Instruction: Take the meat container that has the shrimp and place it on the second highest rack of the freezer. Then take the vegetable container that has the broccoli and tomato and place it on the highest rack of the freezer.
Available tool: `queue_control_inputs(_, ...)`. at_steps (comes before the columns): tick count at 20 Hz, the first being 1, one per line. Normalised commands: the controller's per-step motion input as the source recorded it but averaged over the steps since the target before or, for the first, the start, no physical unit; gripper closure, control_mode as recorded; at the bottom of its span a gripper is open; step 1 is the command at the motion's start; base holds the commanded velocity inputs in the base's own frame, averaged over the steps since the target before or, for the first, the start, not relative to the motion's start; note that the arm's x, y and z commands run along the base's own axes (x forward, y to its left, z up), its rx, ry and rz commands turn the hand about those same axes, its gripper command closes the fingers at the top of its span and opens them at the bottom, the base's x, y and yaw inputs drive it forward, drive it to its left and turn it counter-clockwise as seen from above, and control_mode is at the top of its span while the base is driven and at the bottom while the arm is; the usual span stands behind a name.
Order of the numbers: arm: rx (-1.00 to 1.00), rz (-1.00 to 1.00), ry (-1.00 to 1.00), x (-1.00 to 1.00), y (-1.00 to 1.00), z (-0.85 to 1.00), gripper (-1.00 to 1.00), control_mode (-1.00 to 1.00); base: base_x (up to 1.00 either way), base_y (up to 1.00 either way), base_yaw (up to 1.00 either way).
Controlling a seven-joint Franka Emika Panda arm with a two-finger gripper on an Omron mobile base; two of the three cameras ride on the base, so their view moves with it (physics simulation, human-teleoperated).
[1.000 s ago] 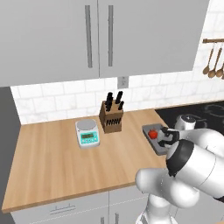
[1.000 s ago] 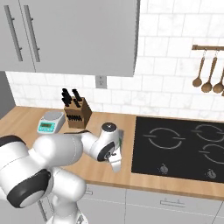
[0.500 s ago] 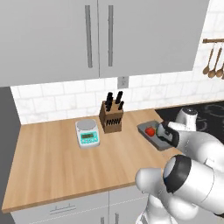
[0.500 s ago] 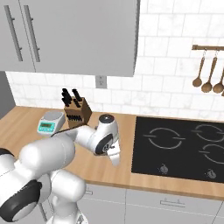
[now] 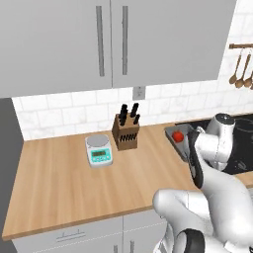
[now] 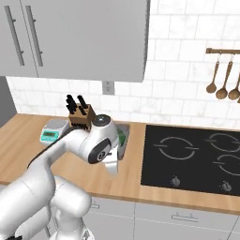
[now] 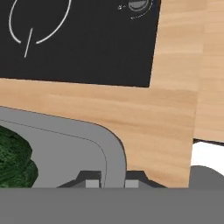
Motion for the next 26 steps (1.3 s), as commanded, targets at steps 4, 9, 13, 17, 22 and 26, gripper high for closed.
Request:
queue_control_inputs(4, 0.01, -0.08, -0.05, -0.34, 0.41, 0.73, 1.00, -1.00, 0.00, 0.00, 0.00)
queue_control_inputs(9, 0.01, -0.05, 0.00, -0.36, 0.46, 0.74, 1.00, -1.00, 0.00, 0.00, 0.00)
queue_control_inputs(13, 0.07, -0.04, 0.00, -0.29, 0.33, 0.80, 1.00, -1.00, 0.00, 0.00, 0.00)
queue_control_inputs(17, 0.12, 0.00, 0.02, -0.28, 0.13, 0.63, 1.00, -1.00, 0.00, 0.00, 0.00)
queue_control_inputs(22, 0.04, 0.00, 0.18, -0.35, 0.21, 0.57, 1.00, -1.00, 0.00, 0.00, 0.00)
queue_control_inputs(26, 0.00, 0.00, 0.17, -0.46, 0.09, 0.14, 1.00, -1.00, 0.00, 0.00, 0.00)
